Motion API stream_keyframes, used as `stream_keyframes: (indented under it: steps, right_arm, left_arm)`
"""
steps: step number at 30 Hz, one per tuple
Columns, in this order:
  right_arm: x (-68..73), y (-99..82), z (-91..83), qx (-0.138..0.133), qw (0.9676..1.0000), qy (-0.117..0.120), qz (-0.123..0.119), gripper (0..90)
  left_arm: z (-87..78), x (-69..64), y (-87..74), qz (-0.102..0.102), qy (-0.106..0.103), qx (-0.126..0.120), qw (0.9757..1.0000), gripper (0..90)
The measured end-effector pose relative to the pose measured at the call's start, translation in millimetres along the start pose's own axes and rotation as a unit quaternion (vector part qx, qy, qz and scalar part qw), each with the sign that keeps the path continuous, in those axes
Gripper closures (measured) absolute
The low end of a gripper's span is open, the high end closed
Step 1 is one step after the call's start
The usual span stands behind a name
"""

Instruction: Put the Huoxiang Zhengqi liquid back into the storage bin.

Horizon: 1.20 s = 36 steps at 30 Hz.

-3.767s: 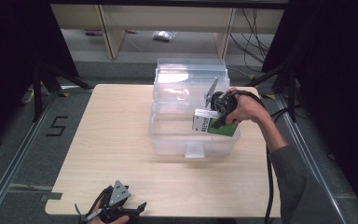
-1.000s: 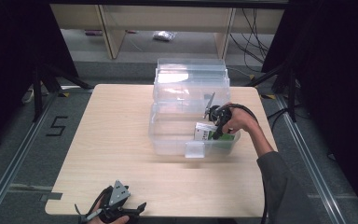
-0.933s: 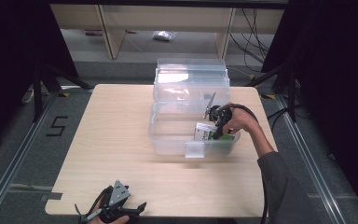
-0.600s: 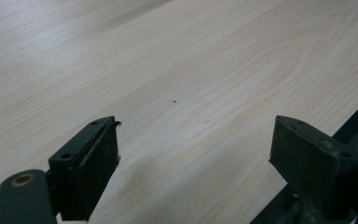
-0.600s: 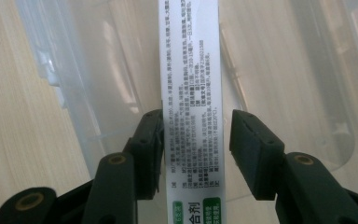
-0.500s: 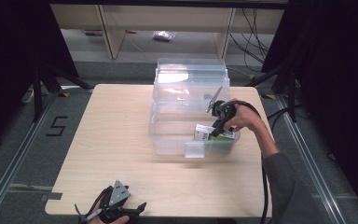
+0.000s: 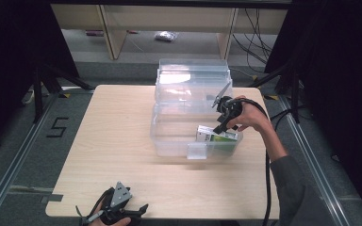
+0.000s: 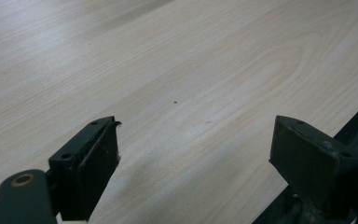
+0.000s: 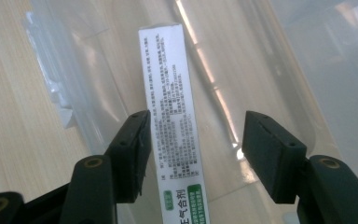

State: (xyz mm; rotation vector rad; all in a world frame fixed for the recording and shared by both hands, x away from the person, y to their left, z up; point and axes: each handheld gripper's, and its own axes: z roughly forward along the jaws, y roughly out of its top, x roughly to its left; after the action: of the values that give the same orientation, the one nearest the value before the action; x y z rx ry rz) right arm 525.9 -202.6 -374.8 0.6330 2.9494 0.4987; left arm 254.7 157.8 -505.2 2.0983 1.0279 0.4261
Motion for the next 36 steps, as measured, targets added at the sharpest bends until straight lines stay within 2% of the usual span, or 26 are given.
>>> stream_keyframes:
  steps: [2, 3, 4, 9, 12, 13, 14, 17, 20, 21, 24, 26, 28, 29, 31, 34, 36]
  right_arm:
    - [2.5, -0.5, -2.3, -0.006, 1.0000, -0.002, 0.007, 41.8]
    - [2.3, -0.3, -3.2, -0.009, 1.0000, -0.004, 0.000, 41.1]
    - [3.7, -0.4, -4.3, -0.008, 0.9999, -0.003, 0.007, 40.6]
    - [7.1, -0.4, -8.4, -0.016, 0.9998, -0.006, 0.006, 39.4]
    - [9.0, -1.0, -11.9, -0.027, 0.9993, -0.018, 0.017, 34.7]
    - [10.7, -1.3, -12.9, -0.028, 0.9990, -0.018, 0.028, 34.7]
    - [10.4, -1.4, -13.6, -0.034, 0.9990, -0.020, 0.022, 33.6]
    - [14.8, -1.7, -17.1, -0.048, 0.9975, -0.024, 0.047, 29.7]
    - [17.0, -1.4, -18.7, -0.047, 0.9973, -0.030, 0.047, 27.3]
    - [18.9, -1.6, -20.3, -0.049, 0.9967, -0.030, 0.058, 26.7]
    - [21.6, -2.6, -24.0, -0.077, 0.9936, -0.035, 0.075, 24.6]
    - [25.4, -3.3, -25.5, -0.083, 0.9916, -0.043, 0.090, 24.2]
    - [28.0, -4.4, -26.8, -0.087, 0.9915, -0.047, 0.085, 24.3]
    - [30.7, -5.1, -27.8, -0.089, 0.9907, -0.050, 0.090, 24.6]
    - [32.1, -5.9, -28.8, -0.094, 0.9902, -0.051, 0.090, 24.2]
    - [38.9, -10.4, -31.7, -0.105, 0.9875, -0.058, 0.102, 23.2]
    - [41.4, -12.9, -32.3, -0.110, 0.9872, -0.053, 0.103, 23.3]
  left_arm:
    - [0.3, -0.1, -0.1, -0.001, -0.002, 0.000, 1.0000, 14.8]
    - [0.8, -1.3, -0.3, -0.009, -0.006, -0.006, 0.9999, 14.8]
    - [0.7, -1.3, -0.2, -0.008, -0.005, -0.006, 0.9999, 14.7]
    - [0.7, -1.1, -0.3, -0.009, -0.005, -0.005, 0.9999, 14.8]
    - [0.6, -1.1, -0.2, -0.009, -0.004, -0.006, 0.9999, 14.8]
    - [0.6, -1.1, -0.2, -0.009, -0.004, -0.006, 0.9999, 14.8]
    - [0.4, -1.1, -0.1, -0.009, -0.005, -0.006, 0.9999, 14.8]
    - [0.8, -0.8, -0.2, -0.009, -0.005, -0.006, 0.9999, 14.8]
    - [0.5, -1.2, -0.1, -0.008, -0.005, -0.006, 0.9999, 14.8]
    - [-0.3, 0.3, 0.1, 0.000, 0.000, 0.001, 1.0000, 14.8]
    - [0.0, -1.0, 0.1, -0.008, -0.003, -0.001, 1.0000, 14.8]
    - [0.1, -1.2, 0.1, -0.007, -0.003, -0.002, 1.0000, 14.8]
    - [-0.3, 0.1, 0.2, 0.001, 0.002, 0.003, 1.0000, 14.8]
    - [0.2, -0.9, 0.0, -0.006, -0.002, -0.002, 1.0000, 14.8]
    - [0.2, -0.9, 0.0, -0.006, -0.002, -0.002, 1.0000, 14.8]
    - [-0.4, 0.3, 0.3, 0.002, 0.002, 0.003, 1.0000, 14.8]
    - [-0.4, 0.8, 0.4, 0.005, 0.000, 0.002, 1.0000, 14.8]
